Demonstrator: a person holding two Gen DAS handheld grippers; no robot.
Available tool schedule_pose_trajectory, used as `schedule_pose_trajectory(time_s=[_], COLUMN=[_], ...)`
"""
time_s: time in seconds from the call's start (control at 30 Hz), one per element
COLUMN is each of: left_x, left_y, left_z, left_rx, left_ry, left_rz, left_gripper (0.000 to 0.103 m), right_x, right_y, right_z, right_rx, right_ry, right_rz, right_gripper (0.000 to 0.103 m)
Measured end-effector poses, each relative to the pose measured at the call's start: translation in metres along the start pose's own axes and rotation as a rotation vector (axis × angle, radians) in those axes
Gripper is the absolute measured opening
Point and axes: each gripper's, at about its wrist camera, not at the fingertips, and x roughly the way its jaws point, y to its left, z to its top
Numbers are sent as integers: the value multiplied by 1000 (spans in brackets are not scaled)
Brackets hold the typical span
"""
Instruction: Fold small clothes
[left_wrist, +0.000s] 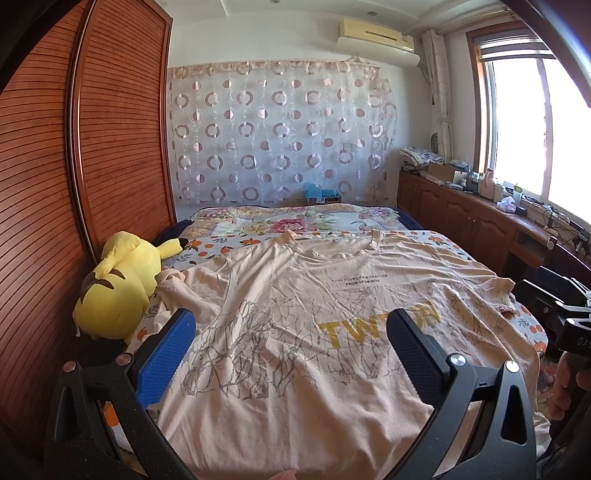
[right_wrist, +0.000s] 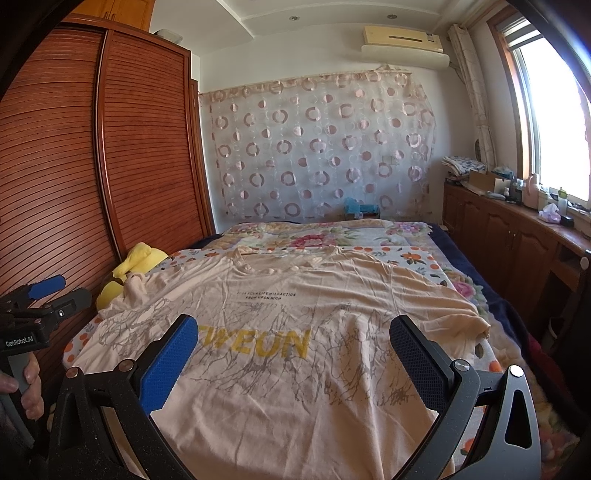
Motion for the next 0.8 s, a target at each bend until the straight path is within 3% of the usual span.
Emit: schedule_pose_trajectory(time_s=[0.57,0.77,0.8], left_x=[61,75,79], left_y=[112,142,148], left_z=[-30,-37,-38], left_rx=[-50,-86,-92], left_ry=[107,147,160], left_rz=[149,154,146], left_gripper=[103,102,98], right_x=[78,105,109], right_y=[25,40,43], right_z=[1,1,1], right_rx=[-92,-120,-130], right_ry=[23,68,79], right_rz=[71,123,131], right_gripper=[103,103,102])
